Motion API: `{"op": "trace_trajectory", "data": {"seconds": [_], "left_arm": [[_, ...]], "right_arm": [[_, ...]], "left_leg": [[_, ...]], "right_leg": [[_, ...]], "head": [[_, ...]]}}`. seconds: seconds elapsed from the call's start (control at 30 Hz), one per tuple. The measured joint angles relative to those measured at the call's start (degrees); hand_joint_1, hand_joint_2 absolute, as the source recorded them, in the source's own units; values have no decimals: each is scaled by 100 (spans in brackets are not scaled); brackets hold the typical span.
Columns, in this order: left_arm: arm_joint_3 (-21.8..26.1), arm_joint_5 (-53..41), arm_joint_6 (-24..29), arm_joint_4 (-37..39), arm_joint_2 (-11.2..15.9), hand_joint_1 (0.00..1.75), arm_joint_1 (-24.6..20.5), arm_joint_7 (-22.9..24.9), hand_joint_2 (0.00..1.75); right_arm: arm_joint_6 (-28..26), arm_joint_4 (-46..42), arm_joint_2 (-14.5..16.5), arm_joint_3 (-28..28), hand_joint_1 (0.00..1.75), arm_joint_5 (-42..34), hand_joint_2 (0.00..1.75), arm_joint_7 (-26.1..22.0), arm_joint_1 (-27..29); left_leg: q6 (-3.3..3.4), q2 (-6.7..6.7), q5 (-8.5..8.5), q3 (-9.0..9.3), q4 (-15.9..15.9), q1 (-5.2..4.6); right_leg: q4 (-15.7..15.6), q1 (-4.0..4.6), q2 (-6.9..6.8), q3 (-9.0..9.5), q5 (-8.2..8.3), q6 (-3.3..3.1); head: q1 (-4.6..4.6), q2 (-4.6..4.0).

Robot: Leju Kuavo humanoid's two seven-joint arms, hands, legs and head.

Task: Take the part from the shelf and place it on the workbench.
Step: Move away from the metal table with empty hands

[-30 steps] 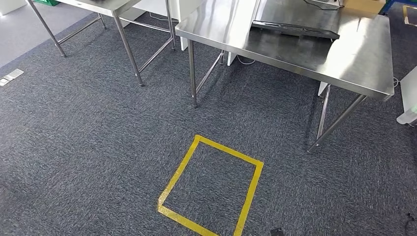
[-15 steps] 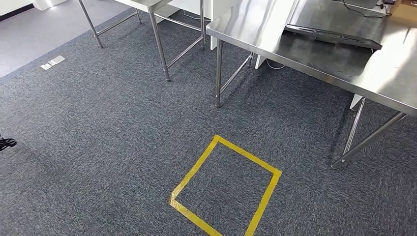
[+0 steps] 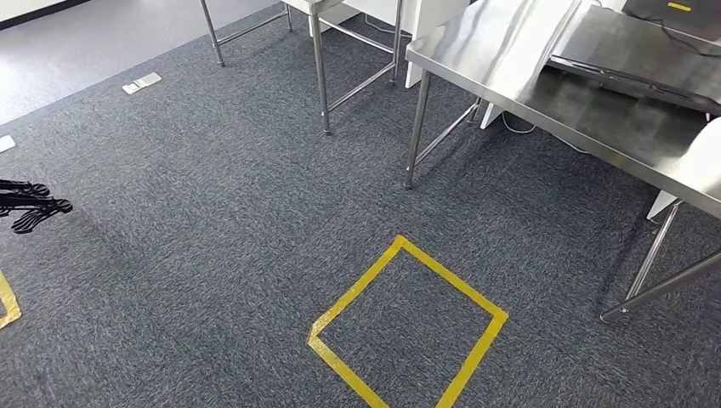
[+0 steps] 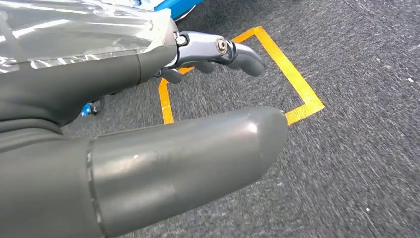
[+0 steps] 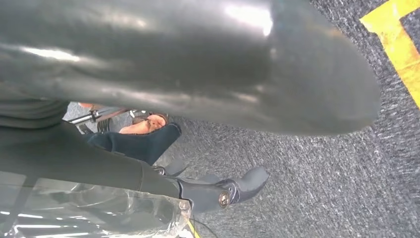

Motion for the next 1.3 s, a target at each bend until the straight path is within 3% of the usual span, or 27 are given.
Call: {"op": "trace_trajectory", "data": {"seconds": [0.07,0.13,0.2,0.23,0.27,0.3,0.37,0.43,0.53,0.6,0.67,0.73,0.77,0.8,0.83,0.9,0.97,1.03,1.1,1.17,1.2,1.23,1.3], "left_arm": [[-7,-5,18,1,-4,0,6,20,0],[-13,-17,37,1,-4,0,0,33,0],[-16,-40,48,0,0,0,-6,39,0],[-17,-50,52,1,-1,0,-2,40,0],[-18,-59,56,1,-3,0,5,42,0],[-19,-62,60,1,-8,0,11,43,0],[-22,-66,63,1,-17,0,17,44,0],[-26,-67,63,0,-20,0,19,44,0],[-27,-68,65,0,-17,0,40,44,0],[-29,-70,70,1,-16,0,45,44,0],[-34,-89,77,2,-17,0,36,44,0],[-48,-113,81,2,-17,0,33,44,0],[-55,-121,82,2,-17,0,38,47,0],[-62,-125,83,2,-17,0,41,50,0],[-66,-131,83,1,-17,0,42,52,0],[-71,-146,84,0,-21,0,29,55,0],[-74,-160,87,0,-24,0,15,55,0],[-77,-164,93,0,-24,0,12,55,0],[-78,-163,95,0,-28,0,14,55,0],[-78,-163,95,0,-28,0,8,56,0],[-78,-163,95,0,-25,0,4,57,0],[-78,-164,95,0,-24,0,3,56,0],[-78,-167,95,0,-26,0,15,55,0]], "right_arm": [[-7,-1,0,0,0,19,0,-2,-4],[-11,1,1,0,0,36,0,-4,5],[-13,4,-1,0,0,41,0,-4,21],[-13,6,-4,0,0,43,0,-2,31],[-14,7,-8,0,0,44,0,0,37],[-15,7,-11,0,0,45,0,1,41],[-16,9,-17,0,0,46,0,3,40],[-20,13,-17,0,0,47,0,3,35],[-24,16,-14,-1,0,48,0,6,14],[-27,16,-15,-2,0,51,0,9,11],[-32,16,-15,-2,0,59,0,10,28],[-36,17,-15,-2,0,64,0,13,42],[-37,17,-16,-2,0,65,0,15,41],[-38,17,-15,-2,0,68,0,16,37],[-39,16,-12,-2,0,72,0,16,34],[-42,17,-7,-2,0,84,0,21,30],[-51,17,-7,-2,0,95,0,29,22],[-60,16,-5,-2,0,102,0,36,6],[-64,16,0,-2,0,114,0,38,-5],[-66,17,6,-2,0,124,0,39,4],[-67,17,8,-2,0,126,0,42,14],[-67,18,7,-2,0,126,0,47,23],[-68,20,1,-2,0,125,0,60,36]], "left_leg": [[93,-102,49,15,-64,6],[176,-209,103,19,-117,29],[206,-339,123,-10,-118,25],[208,-412,129,-17,-116,23],[204,-484,135,-19,-113,22],[195,-556,141,-17,-110,24],[164,-688,150,-17,-92,22],[115,-780,153,-34,-71,5],[25,-844,162,-70,-60,17],[-31,-650,-4,-181,167,32],[-85,-405,-394,-481,822,50],[-134,-337,-669,-802,1501,82],[-151,-318,-655,-848,1597,98],[-163,-288,-536,-776,1466,115],[-167,-225,-349,-593,1127,129],[-148,29,-55,-163,345,129],[-93,144,10,9,10,88],[-17,16,28,-6,-16,47],[79,-96,81,8,-78,49],[150,-216,126,7,-117,68],[167,-286,135,-5,-117,69],[171,-360,140,-15,-116,68],[170,-503,145,-18,-112,67]], "right_leg": [[99,-7,75,-27,-80,46],[621,-29,347,-273,-351,34],[1397,-43,518,-657,-655,17],[1628,-51,541,-779,-709,41],[1634,-56,555,-791,-660,87],[1406,-63,573,-691,-523,144],[582,-93,720,-322,-168,228],[78,-105,840,-118,20,193],[17,-98,748,-80,68,51],[-2,-126,647,-55,103,-45],[-7,-117,529,-63,109,-111],[-5,-97,393,-72,102,-130],[-4,-94,332,-74,99,-132],[-3,-93,274,-70,92,-134],[-3,-94,221,-58,82,-130],[2,-63,128,-36,45,-91],[2,-19,42,-9,13,-34],[-9,0,-48,23,-1,26],[149,-22,110,-37,-111,68],[775,-60,424,-338,-420,44],[1201,-65,515,-552,-590,27],[1566,-69,550,-740,-706,32],[1780,-76,567,-874,-690,102]], "head": [[-2,0],[1,0],[5,0],[4,0],[4,0],[4,0],[5,0],[3,0],[-3,0],[-15,0],[-32,0],[-37,0],[-37,0],[-38,0],[-38,0],[-43,0],[-26,0],[-5,0],[-3,0],[3,0],[5,0],[6,0],[8,0]]}}
